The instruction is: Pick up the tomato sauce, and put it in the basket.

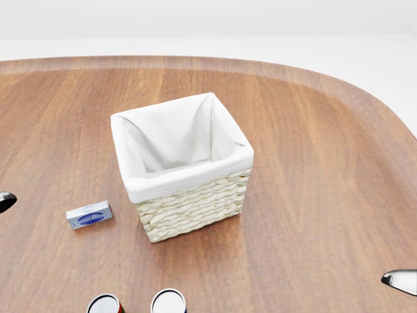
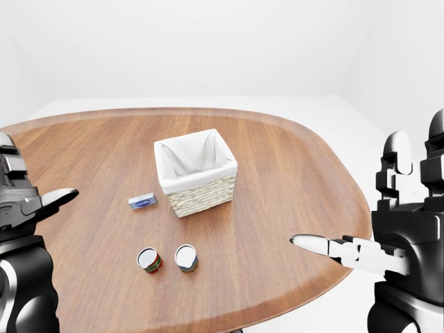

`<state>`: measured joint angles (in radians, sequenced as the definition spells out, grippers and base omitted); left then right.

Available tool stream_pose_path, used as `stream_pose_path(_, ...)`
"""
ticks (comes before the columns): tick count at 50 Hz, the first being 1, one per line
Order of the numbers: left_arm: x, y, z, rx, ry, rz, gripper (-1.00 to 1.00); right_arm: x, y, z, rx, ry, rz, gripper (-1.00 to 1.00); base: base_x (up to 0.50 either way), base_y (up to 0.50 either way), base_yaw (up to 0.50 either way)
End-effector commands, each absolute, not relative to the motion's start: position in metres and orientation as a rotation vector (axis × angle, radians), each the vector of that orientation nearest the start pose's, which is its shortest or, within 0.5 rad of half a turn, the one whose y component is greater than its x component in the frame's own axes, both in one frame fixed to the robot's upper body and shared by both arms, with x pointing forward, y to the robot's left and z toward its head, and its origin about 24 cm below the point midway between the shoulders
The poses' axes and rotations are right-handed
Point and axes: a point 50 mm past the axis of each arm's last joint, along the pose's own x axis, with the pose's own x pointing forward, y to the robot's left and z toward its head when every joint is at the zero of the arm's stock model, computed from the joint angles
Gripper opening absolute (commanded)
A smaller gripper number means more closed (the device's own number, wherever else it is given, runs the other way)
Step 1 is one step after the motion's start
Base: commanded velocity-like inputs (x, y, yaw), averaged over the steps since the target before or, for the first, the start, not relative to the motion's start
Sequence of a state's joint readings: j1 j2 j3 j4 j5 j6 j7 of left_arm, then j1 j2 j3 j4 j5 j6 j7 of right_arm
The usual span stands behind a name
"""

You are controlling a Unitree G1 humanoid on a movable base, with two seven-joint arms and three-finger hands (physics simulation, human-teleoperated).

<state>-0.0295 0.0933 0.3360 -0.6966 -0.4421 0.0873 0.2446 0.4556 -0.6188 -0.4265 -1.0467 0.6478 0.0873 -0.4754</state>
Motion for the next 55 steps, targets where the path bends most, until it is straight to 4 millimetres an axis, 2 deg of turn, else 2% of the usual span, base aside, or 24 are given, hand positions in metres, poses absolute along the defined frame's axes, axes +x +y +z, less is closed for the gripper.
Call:
stream_pose_path(1, 0.194, 0.219, 0.204, -0.230, -0.703, 0.312, 1.00, 0.131, -0.228, 0.223, -0.069, -0.556, -0.263, 1.00, 0.00, 0.00, 0.00)
stream_pose_path(7, 0.187, 0.200, 0.220, -0.168, -0.786, 0.224, 1.00, 0.131, -0.228, 0.223, -0.070, -0.556, -0.262, 1.00, 0.00, 0.00, 0.00)
stream_pose_path(8, 0.183, 0.196, 0.234, -0.179, -0.856, 0.144, 1.00, 0.131, -0.227, 0.223, -0.070, -0.556, -0.262, 1.00, 0.00, 0.00, 0.00)
stream_pose_path(10, 0.184, 0.196, 0.240, -0.097, -0.885, 0.154, 1.00, 0.131, -0.227, 0.223, -0.069, -0.560, -0.260, 1.00, 0.00, 0.00, 0.00)
stream_pose_path(17, 0.190, 0.197, 0.237, 0.143, -0.851, 0.150, 1.00, 0.131, -0.227, 0.222, -0.070, -0.559, -0.260, 1.00, 0.00, 0.00, 0.00)
stream_pose_path(24, 0.200, 0.183, 0.205, 0.464, -0.642, 0.085, 1.00, 0.131, -0.227, 0.222, -0.069, -0.559, -0.261, 1.00, 0.00, 0.00, 0.00)
stream_pose_path(30, 0.219, 0.179, 0.140, 0.726, -0.316, 0.006, 1.00, 0.131, -0.227, 0.223, -0.071, -0.555, -0.261, 1.00, 0.00, 0.00, 0.00)
stream_pose_path(31, 0.219, 0.177, 0.135, 0.753, -0.312, -0.011, 1.00, 0.131, -0.227, 0.223, -0.070, -0.556, -0.262, 1.00, 0.00, 0.00, 0.00)
stream_pose_path(33, 0.211, 0.167, 0.115, 0.757, -0.233, -0.154, 1.00, 0.131, -0.227, 0.224, -0.070, -0.558, -0.261, 1.00, 0.00, 0.00, 0.00)
stream_pose_path(36, 0.207, 0.166, 0.100, 0.825, -0.167, -0.199, 1.00, 0.131, -0.227, 0.223, -0.071, -0.556, -0.261, 1.00, 0.00, 0.00, 0.00)
stream_pose_path(39, 0.211, 0.173, 0.083, 0.910, -0.082, -0.168, 1.00, 0.131, -0.227, 0.223, -0.070, -0.557, -0.261, 1.00, 0.00, 0.00, 0.00)
stream_pose_path(41, 0.212, 0.176, 0.065, 0.956, -0.002, -0.188, 1.00, 0.132, -0.227, 0.225, -0.071, -0.558, -0.260, 1.00, 0.00, 0.00, 0.00)
stream_pose_path(47, 0.206, 0.178, 0.052, 0.992, 0.077, -0.224, 1.00, 0.131, -0.227, 0.224, -0.070, -0.559, -0.261, 1.00, 0.00, 0.00, 0.00)
stream_pose_path(49, 0.199, 0.178, 0.038, 0.992, 0.154, -0.287, 1.00, 0.131, -0.227, 0.224, -0.070, -0.559, -0.260, 1.00, 0.00, 0.00, 0.00)
stream_pose_path(55, 0.188, 0.185, 0.016, 1.078, 0.264, -0.312, 1.00, 0.131, -0.227, 0.224, -0.069, -0.561, -0.261, 1.00, 0.00, 0.00, 0.00)
